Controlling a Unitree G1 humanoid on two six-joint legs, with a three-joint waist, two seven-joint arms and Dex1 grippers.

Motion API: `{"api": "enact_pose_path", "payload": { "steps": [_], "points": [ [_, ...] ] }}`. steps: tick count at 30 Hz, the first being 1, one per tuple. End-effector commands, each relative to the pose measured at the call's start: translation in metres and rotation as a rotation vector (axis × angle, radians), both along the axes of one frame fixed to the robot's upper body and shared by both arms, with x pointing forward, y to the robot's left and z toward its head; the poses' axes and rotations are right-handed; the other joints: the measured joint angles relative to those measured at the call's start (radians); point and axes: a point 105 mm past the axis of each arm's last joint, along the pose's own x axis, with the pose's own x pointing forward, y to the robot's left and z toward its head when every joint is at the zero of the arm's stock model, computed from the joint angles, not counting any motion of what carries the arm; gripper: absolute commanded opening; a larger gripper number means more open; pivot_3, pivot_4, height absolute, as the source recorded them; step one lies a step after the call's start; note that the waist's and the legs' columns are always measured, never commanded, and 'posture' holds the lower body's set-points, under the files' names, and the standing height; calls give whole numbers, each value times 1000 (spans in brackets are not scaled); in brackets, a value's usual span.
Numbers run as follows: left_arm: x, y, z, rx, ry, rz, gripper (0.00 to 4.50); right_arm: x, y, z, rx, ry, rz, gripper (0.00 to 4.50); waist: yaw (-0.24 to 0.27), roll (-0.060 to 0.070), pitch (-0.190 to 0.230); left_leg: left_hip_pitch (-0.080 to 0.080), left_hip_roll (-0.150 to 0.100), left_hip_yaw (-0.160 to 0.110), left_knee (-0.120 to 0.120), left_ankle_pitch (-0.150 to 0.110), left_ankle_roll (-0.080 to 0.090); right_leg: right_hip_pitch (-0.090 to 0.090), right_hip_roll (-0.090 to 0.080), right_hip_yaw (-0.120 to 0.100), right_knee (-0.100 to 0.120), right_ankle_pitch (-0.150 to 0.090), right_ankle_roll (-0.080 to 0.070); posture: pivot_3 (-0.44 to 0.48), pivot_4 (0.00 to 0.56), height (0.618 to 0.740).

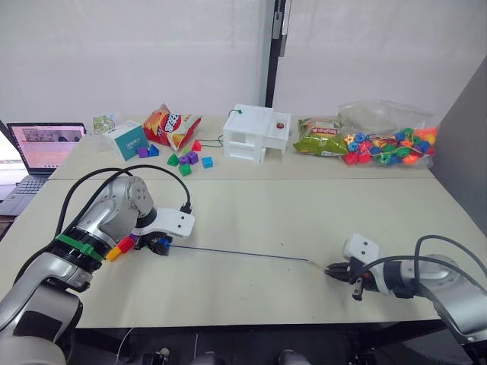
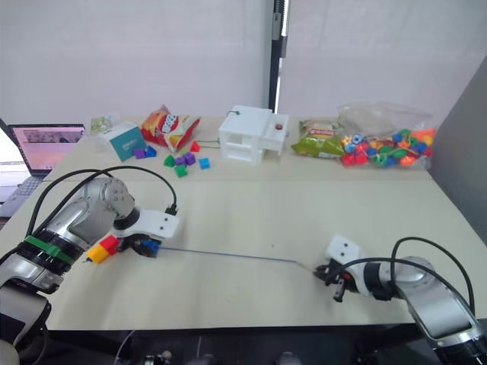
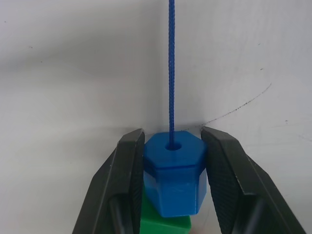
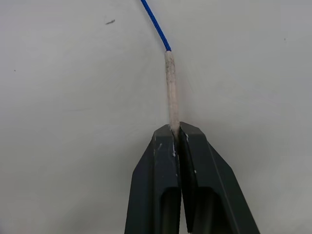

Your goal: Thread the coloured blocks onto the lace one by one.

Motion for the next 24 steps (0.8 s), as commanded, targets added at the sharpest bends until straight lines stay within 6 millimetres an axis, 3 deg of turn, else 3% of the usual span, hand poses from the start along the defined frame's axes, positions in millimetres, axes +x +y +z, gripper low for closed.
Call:
{"api": "enact_pose_path", "payload": {
  "steps": [1, 5, 10, 18, 24],
  "points": [
    [-13, 18, -19, 50, 95, 61, 1307, 6, -12, 10, -23, -52, -40, 0, -2, 0, 0, 0, 0, 0, 0, 0, 0, 0, 0, 0, 0, 0, 0, 0, 150, 740],
    [-15, 19, -19, 44, 92, 73, 1307, 9, -30, 14, -43, -68, -98, 0, -1, 0, 0, 0, 0, 0, 0, 0, 0, 0, 0, 0, 0, 0, 0, 0, 150, 740],
    [-15, 19, -17, 41, 85, 80, 1307, 8, -31, 13, -62, -71, -91, 0, -6, 0, 0, 0, 0, 1, -1, 0, 1, 0, 0, 1, 0, 0, 0, 0, 150, 740],
    [-15, 26, -13, 63, 80, 77, 1307, 8, -22, 12, -46, -72, -78, 0, -7, 0, 0, 0, 0, 1, 0, 0, 1, -1, 0, 1, 0, 0, 0, 0, 150, 740],
    [-19, 25, -15, 45, 91, 85, 1307, 4, 3, 7, -19, -52, -9, 0, -17, 0, 0, 0, 1, 1, -1, 0, 1, -1, 1, 1, 0, 0, 0, 0, 150, 740]
  ]
}}
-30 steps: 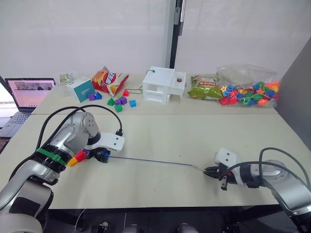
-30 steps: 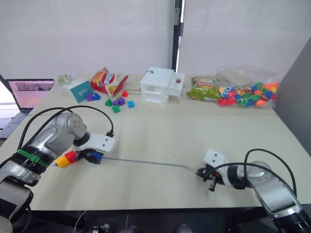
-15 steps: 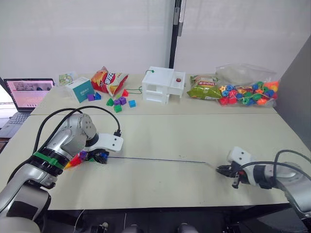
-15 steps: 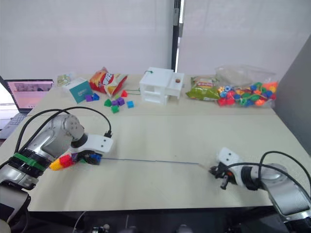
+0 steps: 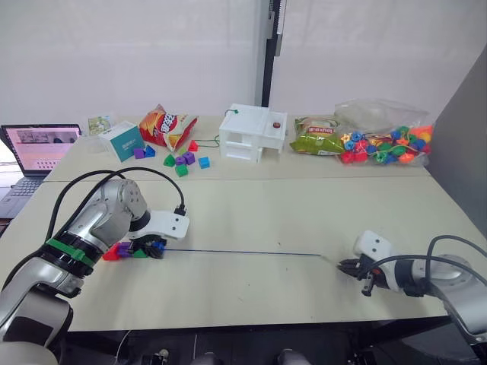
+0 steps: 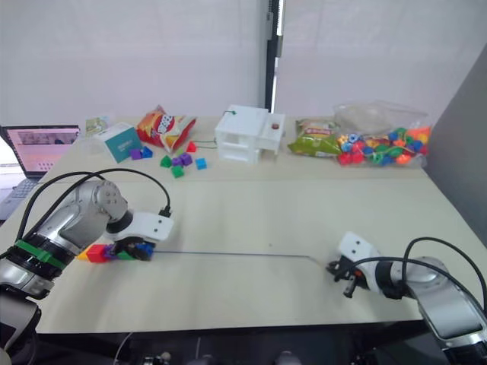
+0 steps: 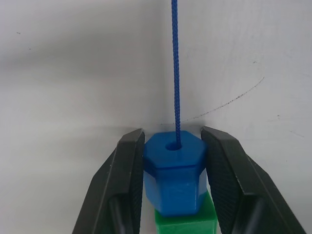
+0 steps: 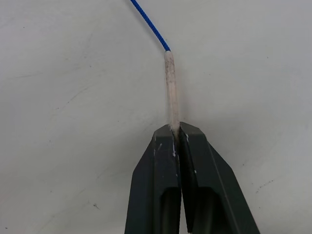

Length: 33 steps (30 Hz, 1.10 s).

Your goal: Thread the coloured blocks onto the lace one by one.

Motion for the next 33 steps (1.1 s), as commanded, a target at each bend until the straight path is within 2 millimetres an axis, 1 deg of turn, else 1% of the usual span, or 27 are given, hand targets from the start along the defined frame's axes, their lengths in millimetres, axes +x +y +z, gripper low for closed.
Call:
{"api": "enact_pose_path", "payload": {
  "steps": [1, 3, 5, 9, 13, 15, 17, 19, 21, 22, 24, 28, 29, 31, 33],
  "points": [
    [-11, 11, -14, 12, 66, 36, 1307, 0, 22, 3, 16, -16, 56, 0, -5, 0, 0, 0, 0, 0, 0, 0, 0, 0, 0, 0, 0, 0, 0, 0, 150, 740],
    [-13, 8, -13, -9, 58, 26, 1307, 0, 36, -5, 19, 9, 78, 0, -8, 0, 0, 0, 0, 0, 0, 0, 0, 0, 0, 0, 0, 0, 0, 0, 150, 740],
    [-16, 8, -14, -15, 55, 15, 1307, 1, 40, -15, 3, 32, 82, 0, -8, 0, 0, 1, 0, 0, 0, 0, 0, 0, 0, 1, 0, 0, 0, 0, 150, 740],
    [-19, 7, -14, -35, 31, -10, 1307, 5, 41, -31, -35, 69, 63, 0, -10, -2, -2, 2, 0, 0, 0, 0, 0, 1, 0, 1, 0, 0, 0, 0, 150, 740],
    [-18, 5, -11, -72, 3, -8, 1307, 9, 37, -34, -45, 72, 54, 0, -8, -5, -3, 4, 1, 0, 0, 0, 0, 3, 0, 1, 0, 0, 0, 0, 150, 740],
    [-17, 6, -9, -79, -11, -9, 2337, 9, 36, -34, -50, 74, 54, 0, -6, -7, -5, 5, 0, 0, 0, 0, 0, 4, 0, 1, 0, 0, 0, 0, 150, 740],
    [-17, 7, 1, -103, -24, -7, 2965, 11, 36, -28, -33, 51, 61, 663, -4, -9, -6, 5, 0, 0, 0, 0, 0, 4, 0, 0, 0, 0, 0, 0, 150, 740],
    [-19, 9, 11, -125, -34, -5, 3619, 16, 35, -14, 17, 8, 40, 1288, -2, -9, -6, 4, 0, 0, 0, 0, 0, 4, -1, 0, 0, 0, 0, 0, 150, 740],
    [-17, 12, 21, -146, -61, 2, 4283, 16, 32, -3, 31, -13, 38, 1951, 4, -9, -5, 2, 0, 0, 0, 0, 0, 1, -1, 0, 1, 0, 0, 0, 150, 740],
    [-17, 14, 30, -160, -82, 8, 4500, 15, 30, 6, 44, -27, 38, 2353, 9, -9, -5, 0, 0, -1, 0, 0, 0, 0, -1, -1, 1, 0, 0, 0, 150, 740],
    [-18, 19, 45, -193, -110, 24, 4500, 13, 25, 21, 73, -55, 34, 3032, 20, -9, -5, -2, 0, -1, 0, 0, 0, -1, -2, -2, 0, 0, 0, 0, 150, 740],
    [-19, 22, 64, -252, -151, 44, 4500, 9, 17, 35, 90, -78, 19, 4398, 29, -8, -4, -8, -1, -1, 2, 0, 0, -7, -3, -2, 1, 0, 1, 0, 150, 740],
    [-20, 20, 71, -300, -161, 59, 4500, 8, 16, 41, 115, -87, 13, 4461, 33, -8, -4, -8, -2, -1, 2, 0, 0, -6, -4, -3, 1, 0, 1, 0, 150, 740],
    [-21, 15, 86, -473, -211, 106, 4500, 5, 16, 53, 187, -115, -5, 4461, 37, -9, -3, -8, -2, -1, 2, 0, 0, -5, -4, -3, 0, 1, 1, 0, 150, 740],
    [-27, 14, 92, -651, -238, 175, 4500, 0, 17, 60, 255, -138, -30, 4461, 36, -9, -3, -8, -1, -1, 2, 0, 0, -5, -3, -3, 0, 1, 1, 0, 150, 740]
  ]
}}
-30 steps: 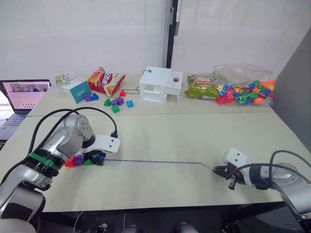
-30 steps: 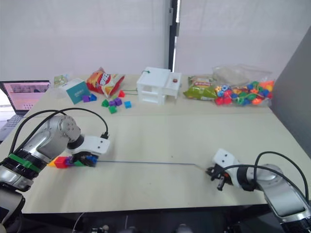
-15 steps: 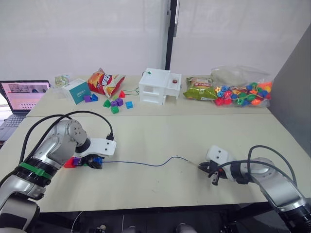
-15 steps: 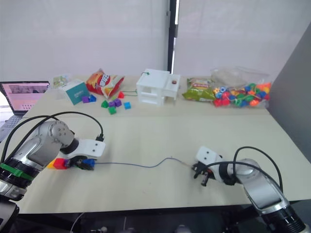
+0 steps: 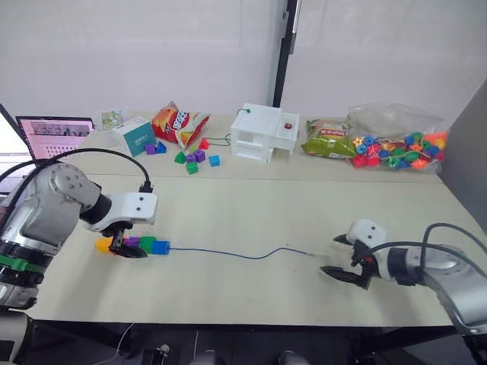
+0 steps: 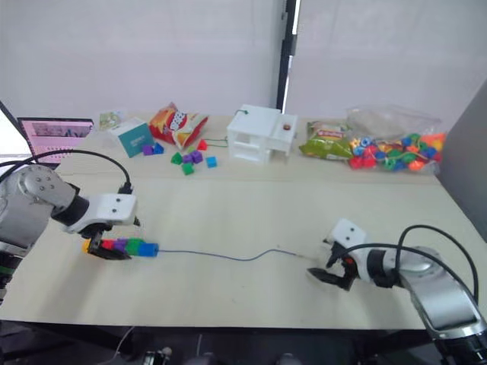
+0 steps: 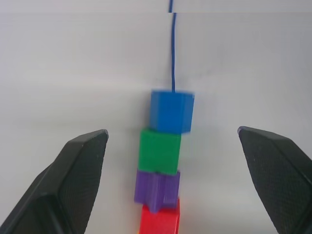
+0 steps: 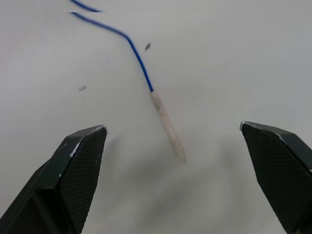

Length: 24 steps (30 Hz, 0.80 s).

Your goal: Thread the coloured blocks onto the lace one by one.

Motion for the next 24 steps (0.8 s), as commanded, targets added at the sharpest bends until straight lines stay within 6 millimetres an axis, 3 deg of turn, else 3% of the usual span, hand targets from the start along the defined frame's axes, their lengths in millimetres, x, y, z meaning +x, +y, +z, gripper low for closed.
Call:
{"api": "enact_pose_path", "payload": {
  "steps": [1, 7, 12, 18, 24],
  "points": [
    [-9, 0, 22, -313, -101, 108, 4500, -8, 1, 23, 130, -81, -49, 4461, -1, 0, 0, 0, 0, 0, 0, 0, 0, 1, 0, 0, 0, 0, 0, 0, 150, 740],
    [-35, 38, 2, -508, -249, 353, 4500, -25, -15, 16, 226, -93, -187, 4461, -8, 1, 0, 2, 1, -1, -3, 0, 0, 1, -1, 1, -1, 0, 0, 0, 150, 740],
    [-68, 63, -29, -717, -176, 528, 4500, -37, -38, 0, 299, -128, -322, 4461, 1, 2, 1, 8, 1, -3, -3, 0, -1, 7, -7, 1, -1, 0, 0, 0, 150, 740],
    [-99, 104, -74, -706, -173, 738, 4500, -54, -76, -28, 265, -117, -436, 4461, 11, 2, 1, 12, 0, -2, -7, 0, -2, 7, -18, -1, -5, 0, -1, 0, 150, 740],
    [-105, 114, -93, -682, -173, 782, 4500, -63, -106, -43, 235, -108, -491, 4461, 10, 2, 0, 15, -1, -1, -11, -2, -8, 7, -21, 1, -8, -1, -2, 0, 150, 740]
  ]
}}
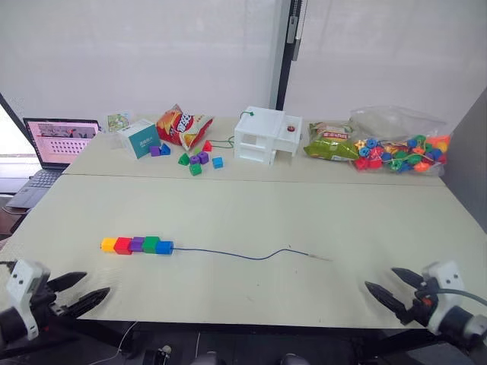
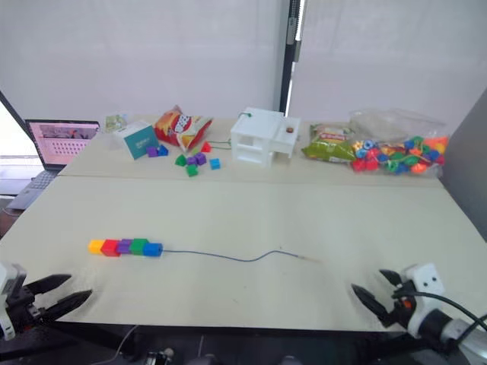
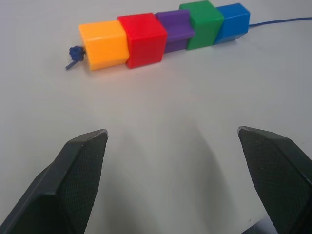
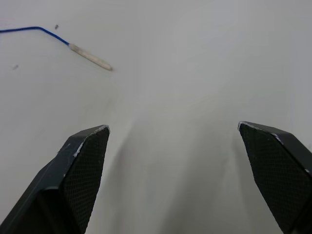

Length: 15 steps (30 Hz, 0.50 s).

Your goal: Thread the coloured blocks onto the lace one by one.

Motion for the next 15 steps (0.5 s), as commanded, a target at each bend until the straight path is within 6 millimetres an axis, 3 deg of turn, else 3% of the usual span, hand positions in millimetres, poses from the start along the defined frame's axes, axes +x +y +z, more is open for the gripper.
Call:
{"api": "enact_pose_path", "payload": {
  "steps": [1, 15],
  "points": [
    [2, 2, 4, 34, -39, -5, 4500, -1, -14, 9, -48, -49, -8, 4461, -1, 0, 0, 0, 0, 0, 0, 0, 0, 0, -1, 0, 0, 0, 0, 0, 150, 740],
    [9, -2, 6, 32, -50, -20, 4500, 5, -12, 8, -46, -67, 13, 4461, -7, 0, 0, 2, 1, 2, -7, 0, 0, 0, -1, 0, 0, -1, -2, 0, 150, 740]
  ]
}}
